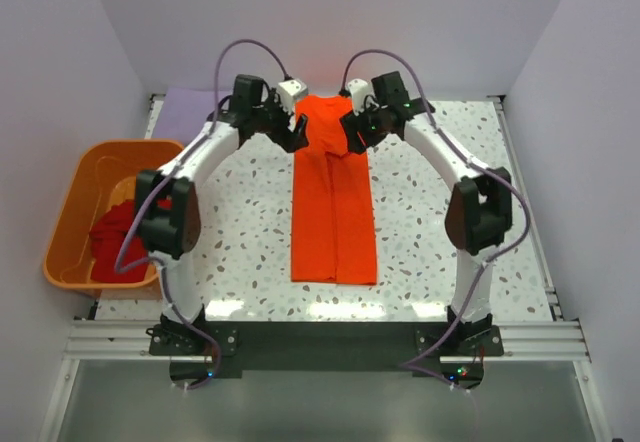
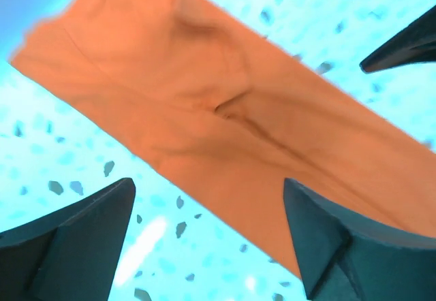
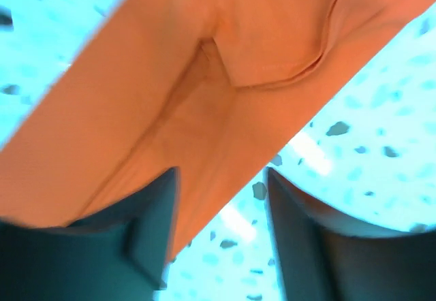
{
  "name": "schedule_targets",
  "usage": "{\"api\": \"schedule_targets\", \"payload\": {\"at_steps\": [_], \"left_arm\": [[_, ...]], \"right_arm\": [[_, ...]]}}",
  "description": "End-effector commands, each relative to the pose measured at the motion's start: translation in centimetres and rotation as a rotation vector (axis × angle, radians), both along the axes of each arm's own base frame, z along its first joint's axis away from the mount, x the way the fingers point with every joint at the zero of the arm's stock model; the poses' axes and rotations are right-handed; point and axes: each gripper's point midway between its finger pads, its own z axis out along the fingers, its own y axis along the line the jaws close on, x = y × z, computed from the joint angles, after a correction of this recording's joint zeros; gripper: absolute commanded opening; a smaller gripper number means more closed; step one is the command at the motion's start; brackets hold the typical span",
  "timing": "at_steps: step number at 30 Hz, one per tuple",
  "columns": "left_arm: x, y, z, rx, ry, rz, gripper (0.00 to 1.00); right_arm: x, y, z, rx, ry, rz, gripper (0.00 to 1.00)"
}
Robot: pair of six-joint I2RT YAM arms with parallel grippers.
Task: Fold and stack the t-shirts
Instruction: Fold the tshirt
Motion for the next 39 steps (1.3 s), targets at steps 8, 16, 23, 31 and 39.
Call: {"api": "schedule_targets", "payload": {"at_steps": [8,16,23,31,39], "left_arm": [[-11.6,1.8,15.3,-0.113,-0.599,-0.19,1.0],[-26.3,1.4,3.5,0.008,-0.438,-0.657,0.99],[-33.6,-0.5,-5.5,0.104,-0.357,-0.84,0.79],[-33.8,-2.0,-9.3,0.205,-0.347,-0.858,0.61],[-32.9,-1.1,-11.7,0.296,-0.312,-0.846,0.56]], "right_arm": [[-11.2,-0.4,15.7,0.152,-0.398,0.365,0.99],[-25.2,-3.0,2.7,-0.029,-0.154,0.8,0.97],[-30.4,-1.3,-5.2,-0.112,-0.174,0.967,0.74],[-31.7,-0.8,-9.3,-0.163,-0.15,1.003,0.52],[-32.0,-1.8,-12.7,-0.262,-0.133,1.052,0.49]]}}
